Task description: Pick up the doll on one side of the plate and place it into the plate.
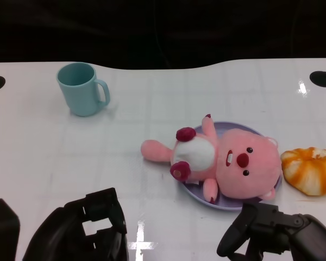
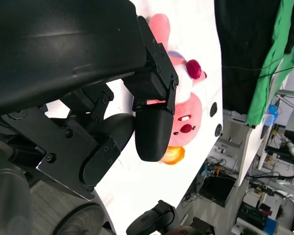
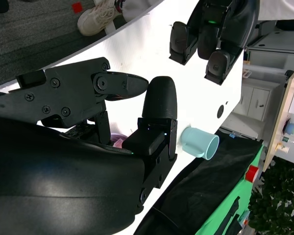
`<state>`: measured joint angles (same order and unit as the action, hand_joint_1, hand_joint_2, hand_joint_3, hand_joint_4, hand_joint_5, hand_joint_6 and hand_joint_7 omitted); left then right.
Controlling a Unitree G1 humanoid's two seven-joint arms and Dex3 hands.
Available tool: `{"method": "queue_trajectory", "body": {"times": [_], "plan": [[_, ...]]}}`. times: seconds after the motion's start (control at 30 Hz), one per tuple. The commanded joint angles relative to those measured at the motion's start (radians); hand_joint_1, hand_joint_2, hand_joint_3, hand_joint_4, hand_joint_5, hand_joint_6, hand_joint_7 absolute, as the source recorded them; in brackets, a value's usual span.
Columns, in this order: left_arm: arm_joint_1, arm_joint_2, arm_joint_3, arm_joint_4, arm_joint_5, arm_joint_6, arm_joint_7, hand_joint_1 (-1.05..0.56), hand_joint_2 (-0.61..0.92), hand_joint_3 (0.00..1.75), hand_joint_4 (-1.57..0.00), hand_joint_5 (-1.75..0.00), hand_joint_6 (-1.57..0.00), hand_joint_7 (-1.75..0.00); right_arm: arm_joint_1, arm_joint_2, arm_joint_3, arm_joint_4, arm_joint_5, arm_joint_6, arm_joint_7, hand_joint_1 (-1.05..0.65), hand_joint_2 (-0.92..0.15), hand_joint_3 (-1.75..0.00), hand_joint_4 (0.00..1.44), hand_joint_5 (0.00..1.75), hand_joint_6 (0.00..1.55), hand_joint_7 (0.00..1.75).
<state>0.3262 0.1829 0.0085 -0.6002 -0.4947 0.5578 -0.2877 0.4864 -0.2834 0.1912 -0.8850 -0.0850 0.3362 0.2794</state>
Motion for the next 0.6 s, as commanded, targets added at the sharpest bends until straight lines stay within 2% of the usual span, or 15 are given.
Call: {"method": "queue_trajectory", "body": {"times": [0.03, 0.4, 0.6], "plan": [[-0.005, 0.018, 0.006, 0.003, -0.006, 0.010, -0.002, -0.16, 0.33, 1.49, -0.93, -1.75, -0.77, -1.69, 0.009, -0.009, -0.017, -0.004, 0.013, -0.013, 0.002, -0.24, -0.92, -0.36, 0.67, 1.60, 0.60, 1.31], [-0.008, 0.015, -0.001, -0.010, -0.026, 0.029, 0.008, -0.17, 0.28, 1.57, -0.95, -1.75, -0.80, -1.68, 0.010, -0.015, -0.017, 0.001, 0.006, -0.024, 0.002, -0.21, -0.91, -0.36, 0.66, 1.60, 0.59, 1.32], [-0.008, 0.022, 0.005, -0.005, -0.036, 0.022, -0.004, -0.16, 0.31, 1.54, -0.94, -1.75, -0.79, -1.67, 0.009, -0.015, -0.017, -0.003, 0.010, -0.015, 0.002, -0.23, -0.92, -0.36, 0.66, 1.61, 0.59, 1.32]]}}
